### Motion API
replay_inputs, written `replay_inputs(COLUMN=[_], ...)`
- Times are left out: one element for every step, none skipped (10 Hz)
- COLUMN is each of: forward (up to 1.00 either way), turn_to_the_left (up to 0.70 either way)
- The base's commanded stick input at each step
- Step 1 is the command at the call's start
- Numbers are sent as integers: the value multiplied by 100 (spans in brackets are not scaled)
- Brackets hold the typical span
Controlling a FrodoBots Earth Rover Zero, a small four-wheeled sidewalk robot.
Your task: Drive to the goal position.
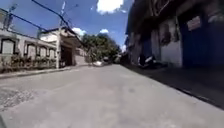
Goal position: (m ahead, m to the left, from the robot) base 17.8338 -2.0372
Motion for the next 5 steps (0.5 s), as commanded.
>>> replay_inputs(forward=[100,100,100,100,100], turn_to_the_left=[-7,-6,-5,-5,-4])
